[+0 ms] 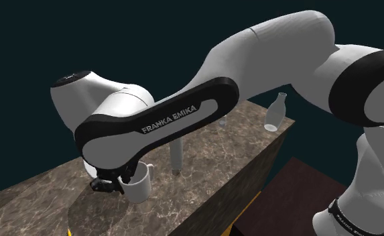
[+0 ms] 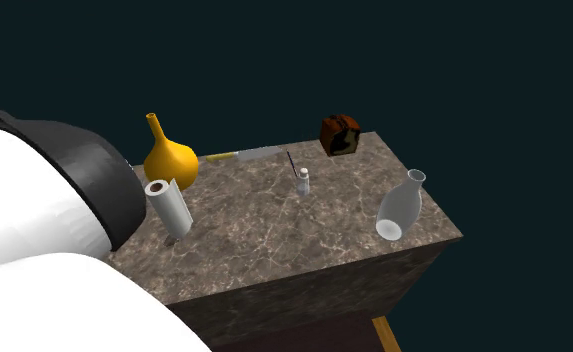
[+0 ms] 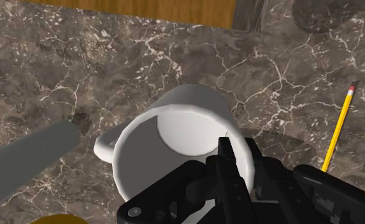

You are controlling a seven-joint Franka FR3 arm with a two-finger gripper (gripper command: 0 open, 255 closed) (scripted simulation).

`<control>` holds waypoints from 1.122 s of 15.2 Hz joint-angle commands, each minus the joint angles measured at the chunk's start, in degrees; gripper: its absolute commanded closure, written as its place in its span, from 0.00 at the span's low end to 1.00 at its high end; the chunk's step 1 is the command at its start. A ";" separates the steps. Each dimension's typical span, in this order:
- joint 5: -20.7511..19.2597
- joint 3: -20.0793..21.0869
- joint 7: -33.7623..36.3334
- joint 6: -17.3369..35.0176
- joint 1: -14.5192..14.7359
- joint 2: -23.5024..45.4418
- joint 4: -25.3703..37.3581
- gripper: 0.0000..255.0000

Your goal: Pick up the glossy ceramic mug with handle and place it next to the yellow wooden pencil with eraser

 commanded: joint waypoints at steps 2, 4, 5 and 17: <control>-0.18 -0.10 0.19 1.84 0.06 0.88 -0.93 1.00; -0.30 -0.17 0.27 3.03 0.08 1.46 -1.56 1.00; -0.36 -0.21 0.31 3.63 0.08 1.74 -1.88 1.00; -1.18 -0.79 0.83 10.16 0.32 6.17 -4.03 1.00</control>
